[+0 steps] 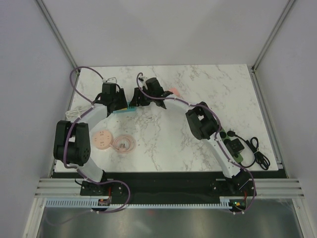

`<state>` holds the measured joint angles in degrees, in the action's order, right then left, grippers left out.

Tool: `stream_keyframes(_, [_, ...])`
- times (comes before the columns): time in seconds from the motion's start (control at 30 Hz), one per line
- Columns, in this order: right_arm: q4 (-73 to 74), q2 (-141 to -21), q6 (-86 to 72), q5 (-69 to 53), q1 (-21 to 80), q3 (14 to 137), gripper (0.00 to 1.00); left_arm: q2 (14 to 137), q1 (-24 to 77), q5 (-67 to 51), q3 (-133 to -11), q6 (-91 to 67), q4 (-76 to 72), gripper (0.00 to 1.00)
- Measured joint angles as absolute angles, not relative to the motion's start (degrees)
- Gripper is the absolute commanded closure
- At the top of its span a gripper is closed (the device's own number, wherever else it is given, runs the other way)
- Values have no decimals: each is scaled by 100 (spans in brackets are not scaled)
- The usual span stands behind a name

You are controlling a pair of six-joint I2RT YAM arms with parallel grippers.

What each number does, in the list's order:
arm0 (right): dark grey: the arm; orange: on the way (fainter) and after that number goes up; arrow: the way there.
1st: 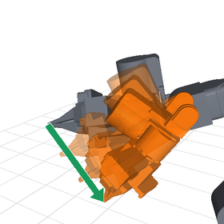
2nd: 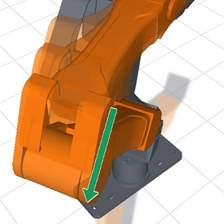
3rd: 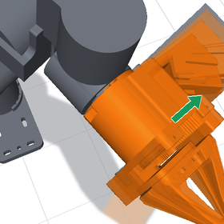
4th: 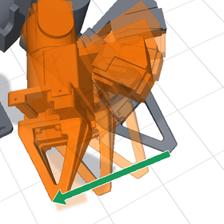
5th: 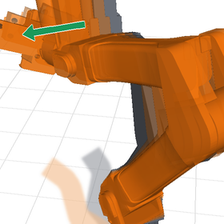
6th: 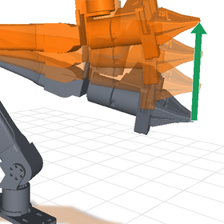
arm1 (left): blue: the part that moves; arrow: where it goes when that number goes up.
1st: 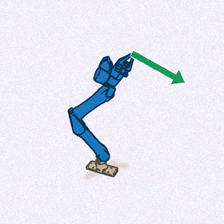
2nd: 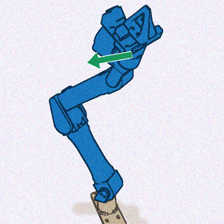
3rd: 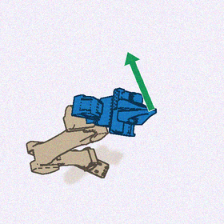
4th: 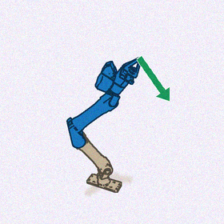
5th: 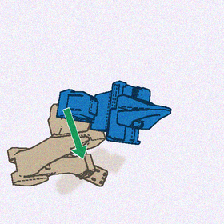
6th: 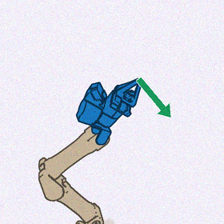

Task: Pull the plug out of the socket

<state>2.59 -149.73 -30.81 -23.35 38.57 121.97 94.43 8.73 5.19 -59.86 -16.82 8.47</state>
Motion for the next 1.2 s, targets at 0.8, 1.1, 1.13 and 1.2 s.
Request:
stream_keyframes(0.8, [2086, -15458, -2882, -1238, 4040, 13821, 54, 8827, 869, -873, -5321, -1664, -336, 98])
stream_keyframes(1.1, [2025, -15554, -2877, -1212, 4060, 13968, 46, 8466, 1002, -939, -5487, -1647, -274, 98])
stream_keyframes(1.13, [1988, -15554, -2871, -1223, 4066, 13946, 44, 8449, 1024, -836, -5533, -1649, -169, 98])
stream_keyframes(1.2, [1800, -15550, -2851, -1288, 4075, 13832, 40, 8414, 1059, -510, -5640, -1651, 58, 98])
